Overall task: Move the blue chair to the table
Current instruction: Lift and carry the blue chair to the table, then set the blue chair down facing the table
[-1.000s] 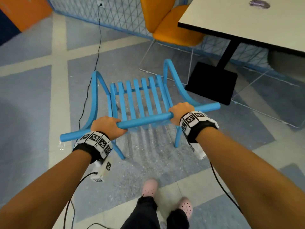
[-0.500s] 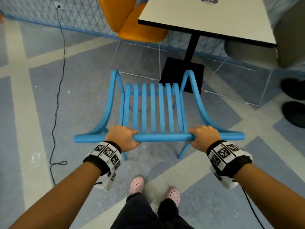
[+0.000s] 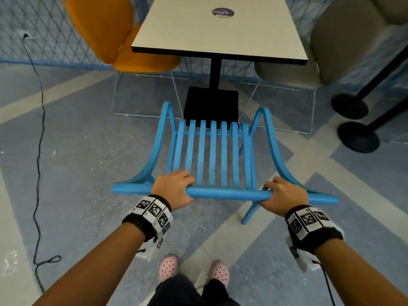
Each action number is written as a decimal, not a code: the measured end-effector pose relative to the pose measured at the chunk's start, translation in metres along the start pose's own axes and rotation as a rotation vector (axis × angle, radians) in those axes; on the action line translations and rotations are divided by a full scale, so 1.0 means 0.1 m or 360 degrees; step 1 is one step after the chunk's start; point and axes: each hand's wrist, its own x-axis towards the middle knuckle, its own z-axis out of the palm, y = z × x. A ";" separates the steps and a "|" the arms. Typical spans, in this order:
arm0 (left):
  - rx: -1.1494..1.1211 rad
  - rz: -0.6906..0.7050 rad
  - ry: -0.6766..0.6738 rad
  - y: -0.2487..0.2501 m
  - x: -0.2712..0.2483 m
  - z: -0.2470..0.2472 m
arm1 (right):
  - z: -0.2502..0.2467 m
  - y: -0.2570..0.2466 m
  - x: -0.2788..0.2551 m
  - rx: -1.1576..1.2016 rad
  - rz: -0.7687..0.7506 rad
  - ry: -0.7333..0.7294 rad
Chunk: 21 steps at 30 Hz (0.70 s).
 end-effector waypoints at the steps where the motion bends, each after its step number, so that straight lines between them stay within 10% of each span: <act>1: 0.0065 0.0022 0.0019 0.00 0.00 0.02 | -0.01 0.02 0.03 -0.0068 -0.0019 -0.0059; 21: 0.0165 0.0038 0.0160 -0.88 0.83 0.01 | -0.19 0.08 1.09 -0.0049 -0.0293 0.0125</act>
